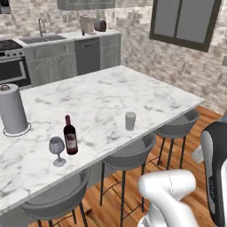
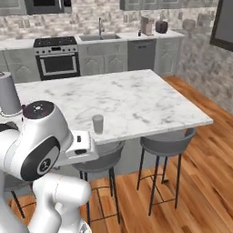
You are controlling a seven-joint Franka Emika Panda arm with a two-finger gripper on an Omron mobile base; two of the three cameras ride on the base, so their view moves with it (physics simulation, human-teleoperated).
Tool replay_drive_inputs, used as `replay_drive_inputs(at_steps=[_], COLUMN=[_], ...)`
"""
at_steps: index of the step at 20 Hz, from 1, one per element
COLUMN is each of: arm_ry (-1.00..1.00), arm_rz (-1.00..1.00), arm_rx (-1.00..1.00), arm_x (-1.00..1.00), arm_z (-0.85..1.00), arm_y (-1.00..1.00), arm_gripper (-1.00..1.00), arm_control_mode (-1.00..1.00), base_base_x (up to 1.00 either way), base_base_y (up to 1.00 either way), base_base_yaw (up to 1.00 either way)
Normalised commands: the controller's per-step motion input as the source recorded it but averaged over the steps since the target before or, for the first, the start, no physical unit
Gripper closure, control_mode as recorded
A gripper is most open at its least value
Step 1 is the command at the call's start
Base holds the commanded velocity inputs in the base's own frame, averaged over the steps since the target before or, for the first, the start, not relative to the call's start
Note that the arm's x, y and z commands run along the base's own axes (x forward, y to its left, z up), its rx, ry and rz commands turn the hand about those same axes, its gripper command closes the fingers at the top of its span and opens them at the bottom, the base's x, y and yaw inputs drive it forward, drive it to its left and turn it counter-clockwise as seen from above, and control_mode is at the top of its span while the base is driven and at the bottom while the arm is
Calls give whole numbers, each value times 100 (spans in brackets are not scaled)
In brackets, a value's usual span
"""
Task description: There is a wine glass and glass cup on the dining counter. Place the wine bottle next to the wine glass and the juice bottle next to the glass cup.
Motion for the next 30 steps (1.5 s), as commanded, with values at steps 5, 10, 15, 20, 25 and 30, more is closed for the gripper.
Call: replay_drive_inputs(at_steps=[5, 10, 15, 20, 25, 30], arm_ry=[0, 0, 0, 0, 0, 0], arm_rz=[0, 0, 0, 0, 0, 0], arm_rx=[0, 0, 0, 0, 0, 0], arm_x=[0, 0, 0, 0, 0, 0], arm_z=[0, 0, 0, 0, 0, 0], arm_y=[0, 0, 0, 0, 0, 0], arm_gripper=[-100, -100, -100, -100, -100, -100], arm_control_mode=[100, 100, 100, 100, 100, 100], base_base_x=[9, 29, 67, 77, 85, 89], base_base_y=[-36, -37, -28, -25, -25, -29], base_base_yaw=[-54, -40, -15, -7, -1, 0])
